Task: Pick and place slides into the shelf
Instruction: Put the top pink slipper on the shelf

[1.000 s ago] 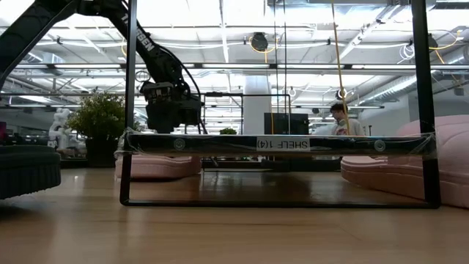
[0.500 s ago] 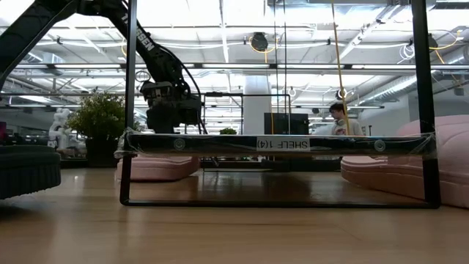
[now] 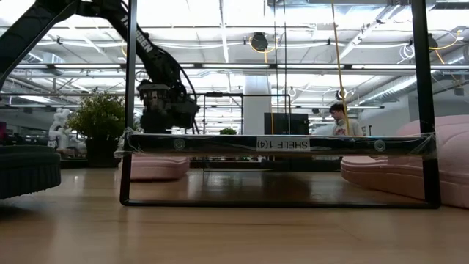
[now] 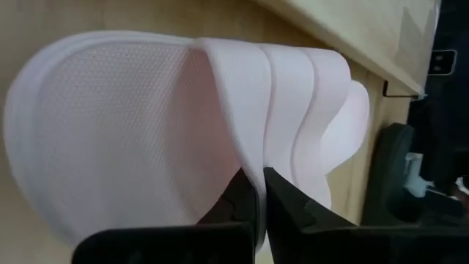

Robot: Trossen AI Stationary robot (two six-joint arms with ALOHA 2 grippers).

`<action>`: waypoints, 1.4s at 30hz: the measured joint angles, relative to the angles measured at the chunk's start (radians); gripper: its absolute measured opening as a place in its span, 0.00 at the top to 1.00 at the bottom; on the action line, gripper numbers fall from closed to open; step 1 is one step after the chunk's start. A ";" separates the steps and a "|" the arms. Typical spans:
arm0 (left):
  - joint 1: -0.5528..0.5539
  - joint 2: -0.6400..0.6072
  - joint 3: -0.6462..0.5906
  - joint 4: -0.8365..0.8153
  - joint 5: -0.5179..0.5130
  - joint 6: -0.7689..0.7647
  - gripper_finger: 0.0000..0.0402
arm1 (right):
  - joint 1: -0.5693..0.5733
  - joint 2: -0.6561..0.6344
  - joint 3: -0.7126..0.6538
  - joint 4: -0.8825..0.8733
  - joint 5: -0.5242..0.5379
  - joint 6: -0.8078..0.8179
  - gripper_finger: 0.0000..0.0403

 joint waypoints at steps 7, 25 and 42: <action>0.031 -0.026 0.000 -0.046 -0.010 -0.013 0.99 | 0.000 0.000 0.000 0.000 0.000 0.000 0.75; 0.138 -0.493 0.007 -0.025 -0.192 -0.338 1.00 | 0.000 0.000 0.000 0.000 0.000 0.000 0.75; 0.015 -0.936 0.007 0.199 -0.197 -1.066 1.00 | 0.000 0.000 0.000 0.004 0.000 -0.003 0.75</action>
